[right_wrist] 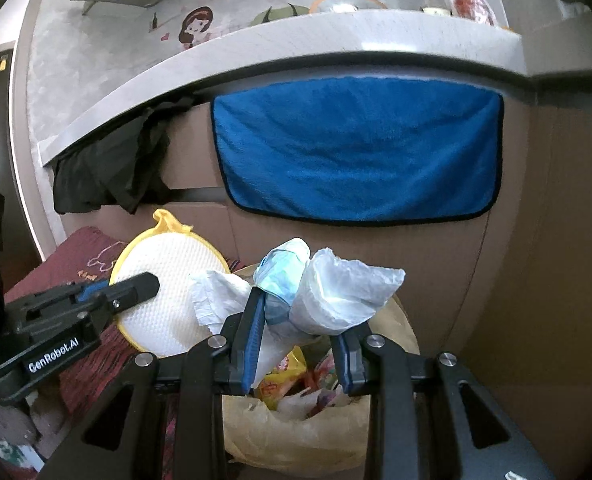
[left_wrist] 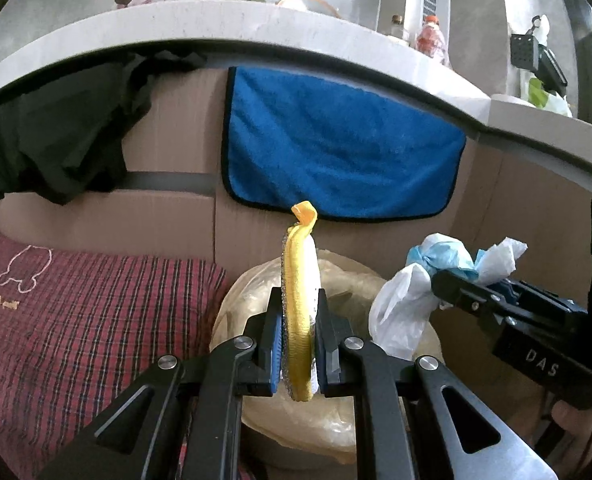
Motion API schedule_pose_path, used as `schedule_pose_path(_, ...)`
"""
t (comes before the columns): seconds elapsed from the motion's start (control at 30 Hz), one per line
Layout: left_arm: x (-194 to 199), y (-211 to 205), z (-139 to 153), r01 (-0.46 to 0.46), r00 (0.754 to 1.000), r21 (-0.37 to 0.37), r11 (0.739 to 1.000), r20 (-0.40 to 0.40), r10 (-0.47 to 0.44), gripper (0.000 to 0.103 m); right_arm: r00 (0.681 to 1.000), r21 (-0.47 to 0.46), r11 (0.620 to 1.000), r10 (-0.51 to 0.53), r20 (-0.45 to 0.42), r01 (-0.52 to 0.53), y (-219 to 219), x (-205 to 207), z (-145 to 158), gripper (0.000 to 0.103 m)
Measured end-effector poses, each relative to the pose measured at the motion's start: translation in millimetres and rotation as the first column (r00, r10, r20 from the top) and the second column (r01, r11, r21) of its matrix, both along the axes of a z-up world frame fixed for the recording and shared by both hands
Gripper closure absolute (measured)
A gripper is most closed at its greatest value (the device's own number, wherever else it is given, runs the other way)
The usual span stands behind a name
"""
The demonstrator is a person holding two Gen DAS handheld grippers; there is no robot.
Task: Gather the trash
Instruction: 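Carry the yellow pad and tissue bundle over the bin and open both grippers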
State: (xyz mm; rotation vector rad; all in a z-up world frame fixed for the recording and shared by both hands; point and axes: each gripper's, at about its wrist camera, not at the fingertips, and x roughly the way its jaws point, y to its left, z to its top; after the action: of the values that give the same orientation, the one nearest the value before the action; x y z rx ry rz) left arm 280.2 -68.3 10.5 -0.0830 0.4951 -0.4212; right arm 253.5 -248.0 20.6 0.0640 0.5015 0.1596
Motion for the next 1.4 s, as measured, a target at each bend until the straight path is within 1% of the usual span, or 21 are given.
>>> schedule_pose_path(0.2,14,-6,-11,-0.001,1.000,0.002,1.000,-0.021,0.001,0.089,1.000,-0.002,1.000,-0.009,-0.013,0.009,-5,11,-9,0.074)
schedule_pose_path(0.47,30,-13,-26,0.017,0.999,0.012,1.000,-0.051,-0.016,0.089,0.998,0.013,1.000,-0.021,-0.067,0.022,-15,27,-31,0.074)
schedule_pose_path(0.8,47,-18,-46,0.014,0.992,0.018,1.000,-0.123,-0.011,0.089,0.992,0.022,0.999,-0.028,-0.119,0.031,-18,36,-48,0.073)
schedule_pose_path(0.93,52,-17,-50,0.010,0.990,0.013,1.000,-0.143,-0.008,0.089,0.991,0.018,0.999,-0.028,-0.132,0.030,-17,40,-50,0.073)
schedule_pose_path(1.13,53,-17,-51,0.020,0.989,0.008,1.000,-0.150,-0.018,0.089,0.989,0.010,1.000,-0.023,-0.148,0.025,-14,42,-54,0.073)
schedule_pose_path(1.23,57,-18,-50,0.037,0.989,-0.018,0.999,-0.144,-0.039,0.089,0.989,0.007,1.000,-0.027,-0.146,0.029,-13,44,-54,0.073)
schedule_pose_path(1.27,58,-19,-49,0.049,0.990,-0.032,0.998,-0.133,-0.053,0.086,0.989,0.007,1.000,-0.029,-0.144,0.030,-12,44,-54,0.073)
schedule_pose_path(1.33,59,-19,-48,0.060,0.990,-0.039,0.997,-0.123,-0.064,0.071,0.989,0.007,0.999,-0.035,-0.145,0.037,-12,45,-54,0.066)
schedule_pose_path(1.37,59,-19,-47,0.061,0.990,-0.043,0.997,-0.125,-0.066,0.056,0.988,0.010,0.999,-0.036,-0.151,0.038,-13,46,-55,0.056)
schedule_pose_path(1.4,60,-17,-46,0.061,0.989,-0.054,0.997,-0.129,-0.068,0.047,0.986,0.015,0.999,-0.034,-0.163,0.037,-13,47,-56,0.052)
